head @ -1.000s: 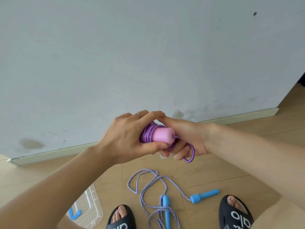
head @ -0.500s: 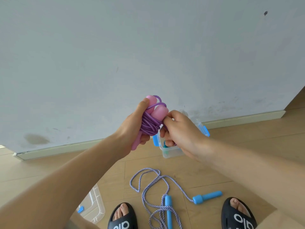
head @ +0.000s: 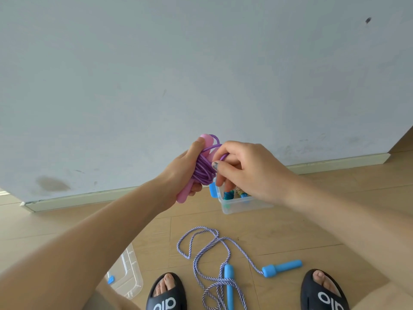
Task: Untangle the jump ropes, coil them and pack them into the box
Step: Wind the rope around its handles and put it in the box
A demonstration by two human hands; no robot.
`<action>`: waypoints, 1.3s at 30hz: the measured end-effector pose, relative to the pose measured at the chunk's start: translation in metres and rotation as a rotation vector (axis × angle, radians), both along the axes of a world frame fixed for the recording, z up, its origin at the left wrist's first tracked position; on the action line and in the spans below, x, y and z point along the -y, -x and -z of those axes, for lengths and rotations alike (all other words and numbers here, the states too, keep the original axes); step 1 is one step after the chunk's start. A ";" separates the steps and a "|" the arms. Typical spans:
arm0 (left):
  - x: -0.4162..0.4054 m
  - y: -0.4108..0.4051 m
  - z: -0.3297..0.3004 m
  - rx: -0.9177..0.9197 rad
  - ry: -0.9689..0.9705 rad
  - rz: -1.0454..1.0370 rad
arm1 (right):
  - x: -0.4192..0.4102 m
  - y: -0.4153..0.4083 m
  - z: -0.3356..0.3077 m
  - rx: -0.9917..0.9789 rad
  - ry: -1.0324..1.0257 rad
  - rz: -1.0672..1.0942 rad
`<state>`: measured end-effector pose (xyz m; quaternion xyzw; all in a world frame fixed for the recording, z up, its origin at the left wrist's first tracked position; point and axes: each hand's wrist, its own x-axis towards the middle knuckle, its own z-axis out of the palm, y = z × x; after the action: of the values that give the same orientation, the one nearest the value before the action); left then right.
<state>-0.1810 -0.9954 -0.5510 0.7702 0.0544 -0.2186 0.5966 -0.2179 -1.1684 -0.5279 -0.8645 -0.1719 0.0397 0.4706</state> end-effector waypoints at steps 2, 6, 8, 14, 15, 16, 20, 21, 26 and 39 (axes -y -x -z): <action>0.003 0.001 0.000 0.020 -0.008 0.021 | 0.003 -0.003 0.001 0.111 0.112 0.012; 0.005 0.001 -0.002 0.013 0.050 0.033 | 0.006 -0.010 0.004 0.242 0.170 0.068; 0.004 0.001 -0.003 -0.013 0.083 0.016 | 0.006 -0.011 0.003 0.125 0.015 0.127; 0.001 0.000 -0.002 -0.049 0.143 -0.037 | 0.004 -0.012 0.014 -0.136 -0.348 0.348; 0.001 0.001 -0.002 -0.055 0.149 -0.044 | 0.003 -0.012 0.016 -0.109 -0.307 0.367; 0.002 0.002 -0.002 -0.058 0.159 -0.050 | 0.002 -0.011 0.018 -0.064 -0.253 0.372; 0.005 0.003 -0.002 -0.038 0.181 -0.115 | -0.004 -0.010 0.024 0.274 -0.059 0.266; 0.006 0.003 -0.003 -0.024 0.174 -0.125 | -0.004 -0.012 0.026 0.343 -0.008 0.251; 0.010 0.007 -0.004 -0.013 0.195 -0.145 | 0.003 -0.026 0.025 0.533 0.048 0.273; 0.012 0.006 0.000 -0.012 0.263 -0.131 | -0.002 -0.028 0.019 0.624 0.143 0.140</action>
<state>-0.1874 -1.0076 -0.5506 0.6791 0.0789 -0.1892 0.7049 -0.1901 -1.1666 -0.5474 -0.8755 -0.2449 -0.2478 0.3349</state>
